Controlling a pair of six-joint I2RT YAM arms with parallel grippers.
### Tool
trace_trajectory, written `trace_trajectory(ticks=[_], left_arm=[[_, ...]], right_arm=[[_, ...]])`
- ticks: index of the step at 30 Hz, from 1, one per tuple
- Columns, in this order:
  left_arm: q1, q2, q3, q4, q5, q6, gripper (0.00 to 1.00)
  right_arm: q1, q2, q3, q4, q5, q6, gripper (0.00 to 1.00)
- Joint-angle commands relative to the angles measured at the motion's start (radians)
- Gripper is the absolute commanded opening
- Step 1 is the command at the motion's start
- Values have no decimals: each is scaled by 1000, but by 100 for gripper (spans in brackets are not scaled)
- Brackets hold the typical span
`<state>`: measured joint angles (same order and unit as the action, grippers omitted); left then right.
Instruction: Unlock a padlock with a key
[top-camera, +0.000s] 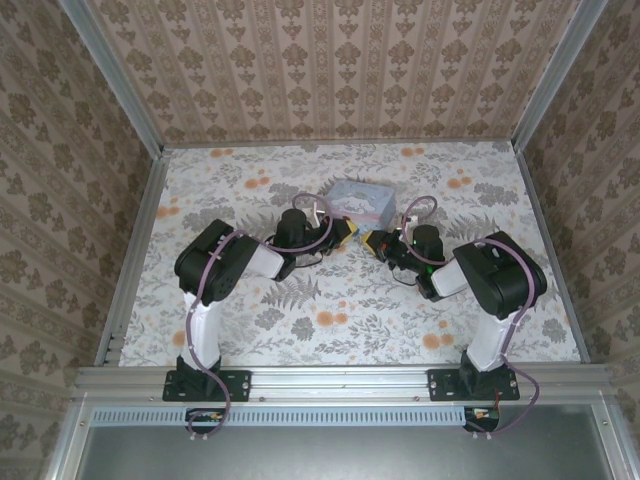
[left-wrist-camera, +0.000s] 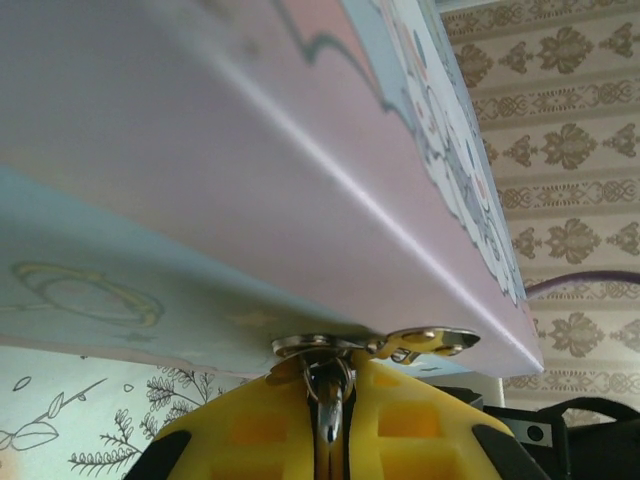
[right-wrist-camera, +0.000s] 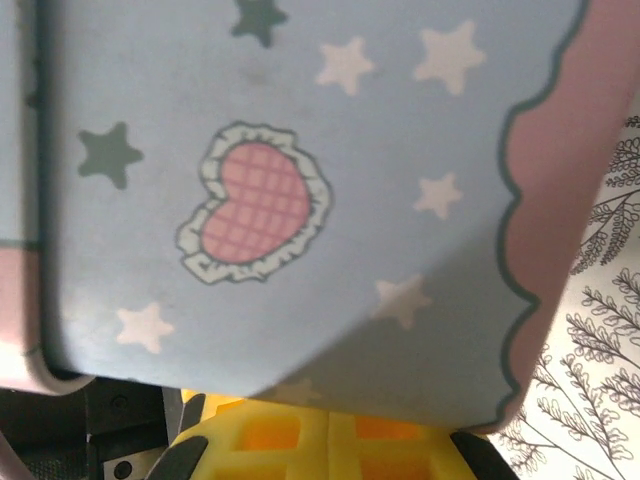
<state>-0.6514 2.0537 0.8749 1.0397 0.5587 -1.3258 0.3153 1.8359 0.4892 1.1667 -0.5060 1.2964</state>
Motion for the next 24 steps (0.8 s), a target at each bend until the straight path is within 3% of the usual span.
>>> trace_trajectory(ticks=[1, 6, 11, 15, 18, 24], left_arm=[[-72, -23, -1, 68, 103, -34, 0], [-74, -32, -3, 30, 104, -1, 0], [-73, -47, -3, -48, 113, 63, 0], [-72, -56, -3, -77, 118, 88, 0], [-73, -57, -1, -81, 122, 88, 0], [-76, -63, 1, -81, 136, 76, 0]], right_arm=[[-3, 30, 43, 130, 1, 23, 0], [-17, -13, 70, 16, -20, -75, 0], [-19, -125, 142, -303, -26, -295, 0], [-23, -150, 176, -405, -32, -366, 0], [-23, -125, 167, -336, -47, -300, 0], [-28, 28, 127, 116, -83, 36, 0]])
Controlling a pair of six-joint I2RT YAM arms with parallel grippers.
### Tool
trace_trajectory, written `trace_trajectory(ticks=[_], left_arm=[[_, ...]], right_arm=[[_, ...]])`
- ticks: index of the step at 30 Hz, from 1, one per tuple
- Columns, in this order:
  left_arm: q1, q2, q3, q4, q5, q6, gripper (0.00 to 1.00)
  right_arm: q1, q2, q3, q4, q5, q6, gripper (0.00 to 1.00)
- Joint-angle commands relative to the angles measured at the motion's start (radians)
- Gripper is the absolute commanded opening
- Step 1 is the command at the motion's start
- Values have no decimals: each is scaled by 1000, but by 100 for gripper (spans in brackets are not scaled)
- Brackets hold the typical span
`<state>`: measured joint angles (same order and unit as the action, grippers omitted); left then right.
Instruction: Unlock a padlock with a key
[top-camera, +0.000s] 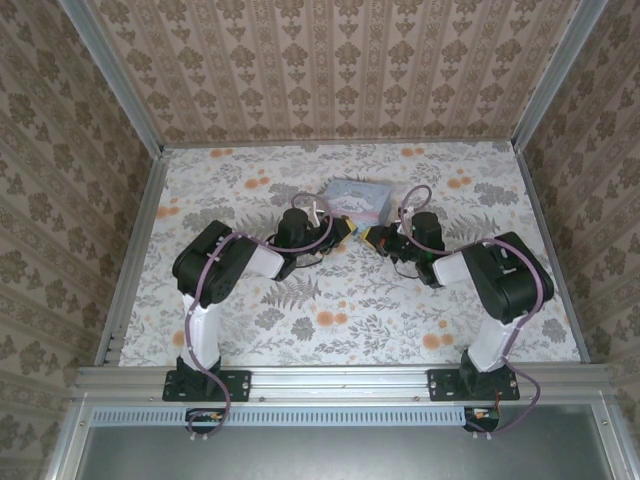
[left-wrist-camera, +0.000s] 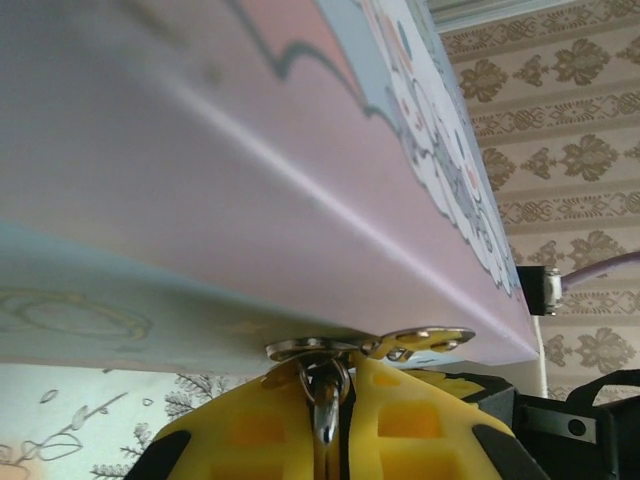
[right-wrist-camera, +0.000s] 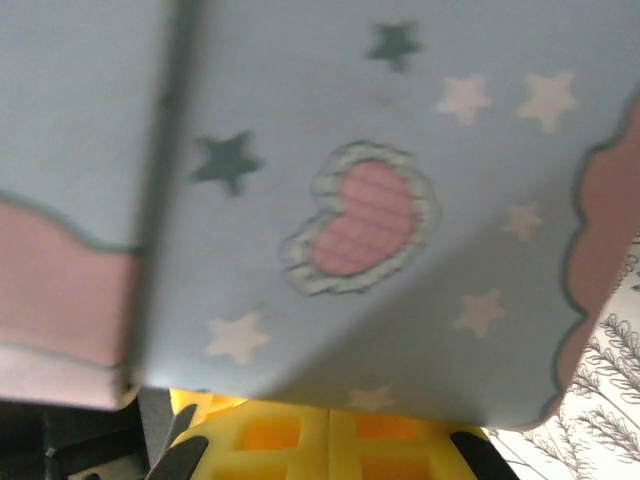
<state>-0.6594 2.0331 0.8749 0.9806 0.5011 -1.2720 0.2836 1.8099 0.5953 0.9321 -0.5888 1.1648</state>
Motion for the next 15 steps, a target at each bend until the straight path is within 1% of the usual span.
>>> trace_trajectory(ticks=[1, 3, 7, 8, 12, 15], left_arm=[[-68, -45, 0, -19, 197, 19, 0], [-69, -49, -4, -20, 201, 16, 0], [-69, -59, -9, -23, 206, 22, 0], [-69, -60, -9, -24, 208, 21, 0], [-69, -63, -9, -18, 218, 7, 0], [-68, -62, -11, -2, 222, -18, 0]], right_arm=[[0, 76, 24, 394, 3, 212, 0], [0, 85, 38, 394, -4, 244, 0], [-8, 61, 51, 342, -17, 229, 0], [-10, 49, 54, 303, -22, 204, 0], [-12, -18, 75, 63, -28, 25, 0], [-12, -48, 81, -21, -35, -76, 0]])
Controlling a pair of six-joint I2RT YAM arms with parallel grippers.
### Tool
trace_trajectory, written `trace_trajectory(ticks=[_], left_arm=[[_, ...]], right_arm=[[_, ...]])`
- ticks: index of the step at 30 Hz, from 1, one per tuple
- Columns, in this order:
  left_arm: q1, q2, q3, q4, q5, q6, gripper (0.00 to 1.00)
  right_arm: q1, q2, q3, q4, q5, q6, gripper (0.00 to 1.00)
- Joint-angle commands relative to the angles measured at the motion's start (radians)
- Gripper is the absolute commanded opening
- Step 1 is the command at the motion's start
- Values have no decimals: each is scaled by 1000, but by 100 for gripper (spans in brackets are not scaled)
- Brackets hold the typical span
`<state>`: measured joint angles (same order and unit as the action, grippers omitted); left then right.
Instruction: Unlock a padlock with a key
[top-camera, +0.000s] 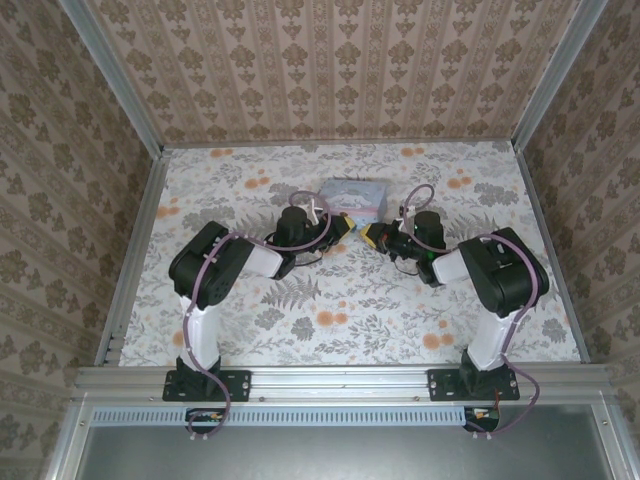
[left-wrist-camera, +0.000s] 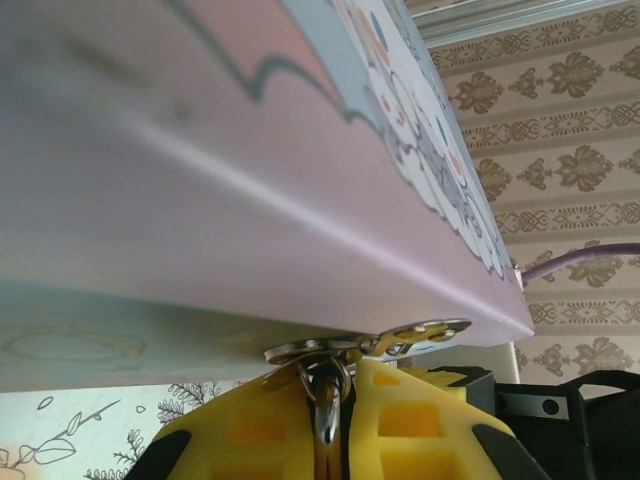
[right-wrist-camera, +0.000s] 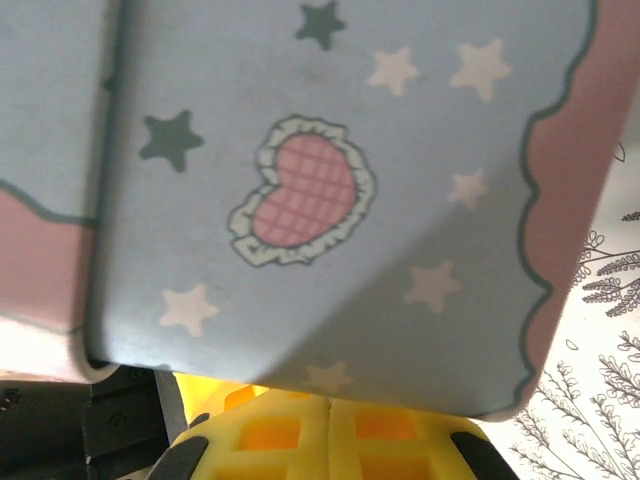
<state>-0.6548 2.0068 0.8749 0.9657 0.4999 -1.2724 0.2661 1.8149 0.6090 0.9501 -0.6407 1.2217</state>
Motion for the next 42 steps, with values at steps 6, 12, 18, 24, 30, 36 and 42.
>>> trace_trajectory(ticks=[6, 12, 18, 24, 30, 36, 42], left_arm=[[-75, -17, -22, 113, 212, -128, 0], [-83, -12, -34, 213, 181, -237, 0], [-82, -38, -38, 194, 179, -236, 0], [-79, -33, -25, 170, 206, -210, 0], [-75, -60, -28, 84, 220, -138, 0], [-69, -83, -31, -3, 203, -64, 0], [-52, -109, -26, -151, 154, 63, 0]], right_arm=[[6, -59, 53, -48, 8, -195, 0], [9, 31, 24, 246, 8, 113, 0], [6, 81, 24, 349, 31, 255, 0], [-3, 54, 75, 223, -6, 171, 0], [-9, 5, 100, 38, -20, 18, 0], [-8, 52, 106, 110, -31, 72, 0], [-8, 66, 86, 119, -19, 70, 9]])
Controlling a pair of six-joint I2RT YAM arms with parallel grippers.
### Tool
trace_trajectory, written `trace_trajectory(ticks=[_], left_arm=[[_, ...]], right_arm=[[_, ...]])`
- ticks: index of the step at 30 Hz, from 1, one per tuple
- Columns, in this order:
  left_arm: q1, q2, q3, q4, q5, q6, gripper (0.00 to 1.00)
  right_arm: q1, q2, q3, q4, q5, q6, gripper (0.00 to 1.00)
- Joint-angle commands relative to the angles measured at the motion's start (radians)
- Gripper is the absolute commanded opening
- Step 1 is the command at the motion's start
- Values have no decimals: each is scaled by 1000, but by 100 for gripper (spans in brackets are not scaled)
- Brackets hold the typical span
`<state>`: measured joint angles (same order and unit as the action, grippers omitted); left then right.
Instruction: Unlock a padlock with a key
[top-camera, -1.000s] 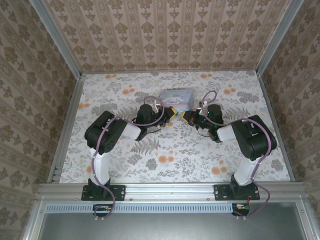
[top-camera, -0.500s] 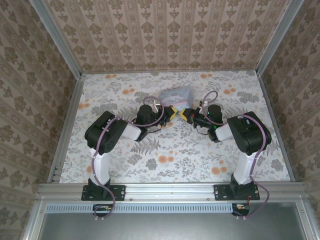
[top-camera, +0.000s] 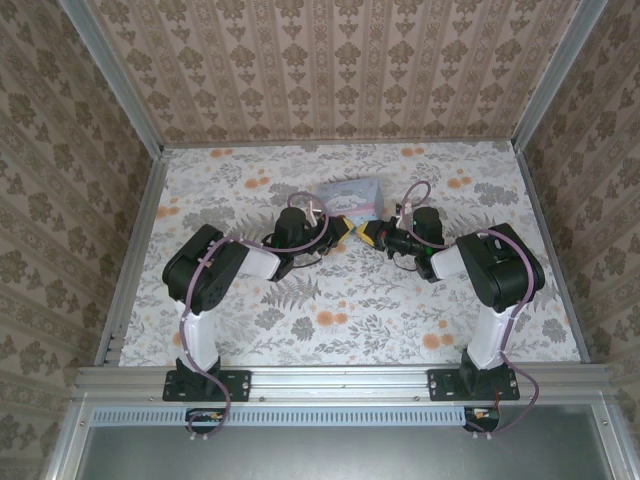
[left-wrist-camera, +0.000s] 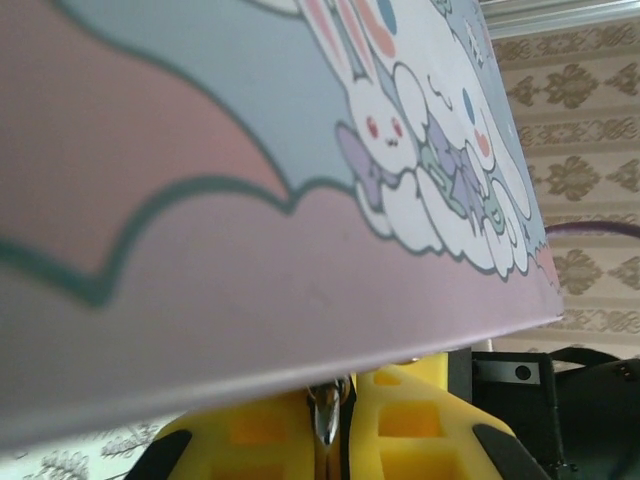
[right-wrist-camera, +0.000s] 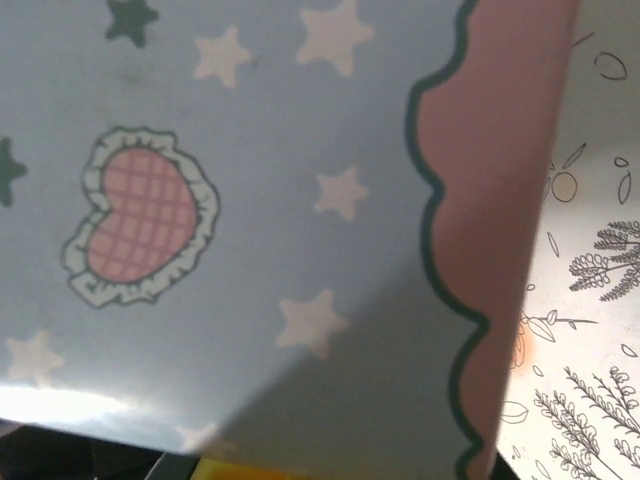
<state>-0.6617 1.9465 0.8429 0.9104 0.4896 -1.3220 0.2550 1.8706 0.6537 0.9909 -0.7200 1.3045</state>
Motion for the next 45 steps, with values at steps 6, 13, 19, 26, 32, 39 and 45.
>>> trace_trajectory(ticks=[6, 13, 19, 26, 32, 39, 45], left_arm=[[-36, -45, 39, -194, 161, 173, 0], [-23, -41, 58, -272, 111, 223, 0], [-6, -46, 71, -330, 96, 263, 0], [-3, -57, 73, -369, 101, 279, 0], [-3, -70, 87, -428, 110, 285, 0], [-3, -64, 106, -463, 132, 277, 0], [-4, -63, 117, -473, 147, 259, 0]], right_arm=[[2, 3, 2, 78, 70, -27, 42], [-2, -41, -63, 49, 63, -74, 64], [-11, -144, -134, -83, 62, -172, 73], [-8, -322, -149, -395, 128, -388, 71], [80, -443, -78, -722, 292, -697, 59], [241, -466, -65, -842, 532, -959, 56], [314, -412, -69, -813, 674, -1068, 56]])
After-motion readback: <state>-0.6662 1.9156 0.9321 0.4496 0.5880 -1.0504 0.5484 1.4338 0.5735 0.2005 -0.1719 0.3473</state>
